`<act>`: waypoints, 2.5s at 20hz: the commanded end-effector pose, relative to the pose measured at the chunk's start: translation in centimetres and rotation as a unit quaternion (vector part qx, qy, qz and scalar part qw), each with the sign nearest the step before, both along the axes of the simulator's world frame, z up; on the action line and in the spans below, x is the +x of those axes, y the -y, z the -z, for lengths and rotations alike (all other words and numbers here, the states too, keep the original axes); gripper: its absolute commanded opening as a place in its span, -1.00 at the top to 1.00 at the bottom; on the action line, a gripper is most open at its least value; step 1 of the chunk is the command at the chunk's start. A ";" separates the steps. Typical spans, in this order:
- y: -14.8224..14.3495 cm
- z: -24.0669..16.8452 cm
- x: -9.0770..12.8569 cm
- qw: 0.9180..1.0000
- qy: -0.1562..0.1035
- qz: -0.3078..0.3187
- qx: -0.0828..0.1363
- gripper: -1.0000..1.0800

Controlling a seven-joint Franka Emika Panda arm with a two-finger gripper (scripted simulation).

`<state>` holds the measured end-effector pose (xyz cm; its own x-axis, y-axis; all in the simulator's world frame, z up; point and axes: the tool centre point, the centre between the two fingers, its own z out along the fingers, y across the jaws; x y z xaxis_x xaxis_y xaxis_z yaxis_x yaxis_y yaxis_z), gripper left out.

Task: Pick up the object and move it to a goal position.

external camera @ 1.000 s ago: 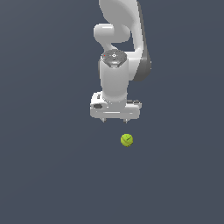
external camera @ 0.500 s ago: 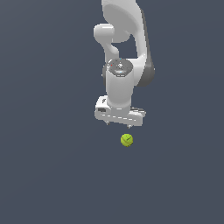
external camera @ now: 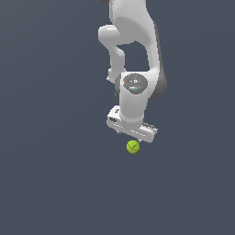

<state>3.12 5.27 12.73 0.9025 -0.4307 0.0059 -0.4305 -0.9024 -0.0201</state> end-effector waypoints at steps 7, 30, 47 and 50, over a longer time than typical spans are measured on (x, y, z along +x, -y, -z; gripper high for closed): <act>-1.8 2.2 0.6 0.996 -0.005 0.083 -0.004 -0.92; -2.8 6.8 0.8 0.991 -0.008 0.130 -0.007 -0.92; -2.8 8.6 0.9 0.991 -0.008 0.131 -0.007 1.00; -2.8 8.6 0.9 0.991 -0.008 0.131 -0.007 1.00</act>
